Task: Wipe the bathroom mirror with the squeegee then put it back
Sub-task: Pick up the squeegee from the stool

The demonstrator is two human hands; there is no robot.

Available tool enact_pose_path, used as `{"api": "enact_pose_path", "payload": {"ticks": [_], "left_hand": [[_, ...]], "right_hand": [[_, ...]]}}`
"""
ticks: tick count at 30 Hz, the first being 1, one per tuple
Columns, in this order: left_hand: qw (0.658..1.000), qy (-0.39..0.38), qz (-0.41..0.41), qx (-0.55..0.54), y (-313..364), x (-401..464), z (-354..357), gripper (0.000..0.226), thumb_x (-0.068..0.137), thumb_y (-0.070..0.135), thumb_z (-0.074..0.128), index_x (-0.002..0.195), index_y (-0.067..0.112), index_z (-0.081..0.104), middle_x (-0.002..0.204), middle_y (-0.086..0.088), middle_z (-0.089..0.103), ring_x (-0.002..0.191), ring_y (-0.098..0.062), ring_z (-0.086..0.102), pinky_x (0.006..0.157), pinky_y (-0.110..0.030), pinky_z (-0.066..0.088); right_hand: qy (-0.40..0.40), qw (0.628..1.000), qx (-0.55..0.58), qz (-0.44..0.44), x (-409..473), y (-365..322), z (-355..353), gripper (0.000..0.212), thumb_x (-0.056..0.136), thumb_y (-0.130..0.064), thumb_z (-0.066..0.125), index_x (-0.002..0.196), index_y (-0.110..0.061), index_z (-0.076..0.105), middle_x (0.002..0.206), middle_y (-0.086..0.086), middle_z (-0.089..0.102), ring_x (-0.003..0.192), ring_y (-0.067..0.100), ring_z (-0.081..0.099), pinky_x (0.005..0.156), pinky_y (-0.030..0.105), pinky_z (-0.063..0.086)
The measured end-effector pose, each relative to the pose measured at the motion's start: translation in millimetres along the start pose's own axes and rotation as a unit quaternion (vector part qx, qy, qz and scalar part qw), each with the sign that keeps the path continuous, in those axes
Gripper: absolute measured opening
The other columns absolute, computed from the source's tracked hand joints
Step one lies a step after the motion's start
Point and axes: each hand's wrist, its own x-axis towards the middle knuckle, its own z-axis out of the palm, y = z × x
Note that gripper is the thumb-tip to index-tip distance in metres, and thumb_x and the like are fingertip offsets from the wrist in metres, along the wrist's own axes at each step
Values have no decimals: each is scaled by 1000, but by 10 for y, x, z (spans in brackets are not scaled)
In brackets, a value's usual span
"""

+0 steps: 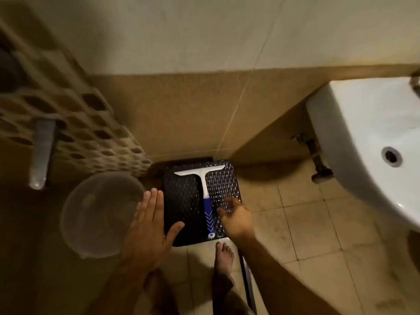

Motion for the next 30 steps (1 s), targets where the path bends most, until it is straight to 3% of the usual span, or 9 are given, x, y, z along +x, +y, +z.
{"api": "enact_pose_path", "payload": {"ticks": [2, 5, 9, 13, 17, 20, 22, 27, 30], "left_hand": [[1000, -17, -1, -9, -1, 31, 234, 94, 83, 77, 5, 150, 11, 3, 157, -5, -4, 145, -16, -13, 118, -39, 3], [1000, -30, -8, 5, -9, 33, 579, 94, 83, 77, 5, 150, 11, 2, 157, -5, -4, 144, -16, -14, 118, -39, 4], [999, -40, -21, -11, -19, -14, 820, 93, 84, 76, 7, 150, 12, 3, 158, -5, -2, 144, -14, -13, 118, -38, 4], [999, -43, -26, -16, -25, -76, 904, 91, 84, 76, 8, 150, 14, 1, 158, -3, -3, 144, -13, -13, 118, -39, 7], [999, -39, -26, -15, -17, -55, 886, 91, 84, 76, 8, 150, 14, 1, 158, -2, -2, 144, -12, -13, 118, -39, 9], [999, -35, -13, -6, 28, -43, 790, 91, 84, 76, 6, 150, 13, 2, 159, -3, -2, 144, -12, -14, 118, -35, 4], [1000, -30, 0, 7, 75, -61, 685, 91, 84, 75, 6, 150, 13, 1, 159, -3, -2, 144, -12, -15, 117, -34, 2], [999, -14, 29, 17, 208, -151, 260, 93, 84, 76, 5, 150, 10, 4, 158, -5, -1, 145, -15, -11, 118, -34, 0], [999, -8, 48, 25, 280, -174, 42, 93, 83, 75, 3, 150, 11, 1, 157, -4, -4, 145, -16, -11, 117, -31, -5]], "right_hand": [[-24, 998, 51, 41, 116, 86, 197, 46, 87, -28, 64, 130, -17, 52, 127, 5, 61, 109, 19, 63, 93, 31, 52], [-55, 992, 87, 66, 228, 197, 495, 52, 85, -32, 67, 132, -17, 49, 122, 2, 64, 103, 13, 61, 84, 22, 49], [-57, 992, 86, 72, 360, 308, 805, 61, 78, -39, 71, 130, -23, 46, 117, 0, 65, 103, 17, 64, 90, 36, 54], [-50, 995, 53, 73, 453, 361, 935, 50, 83, -35, 67, 127, -21, 48, 113, 2, 65, 100, 20, 64, 84, 36, 56], [-63, 994, 37, 86, 486, 382, 935, 29, 84, -25, 62, 109, -11, 58, 92, 4, 65, 77, 19, 63, 61, 27, 50], [-63, 982, 138, 115, 448, 323, 908, 23, 83, -25, 60, 102, -12, 61, 84, 9, 68, 63, 19, 65, 56, 35, 58], [-58, 975, 182, 116, 383, 251, 858, 23, 85, -28, 57, 101, -13, 59, 77, 8, 65, 54, 19, 62, 49, 32, 55], [9, 965, 235, 114, 145, -33, 568, 22, 73, -35, 57, 87, -19, 60, 73, 7, 61, 64, 23, 59, 68, 45, 57], [41, 964, 237, 111, -33, -174, 369, 15, 73, -33, 58, 78, -19, 57, 66, 3, 57, 59, 21, 55, 64, 40, 54]]}}
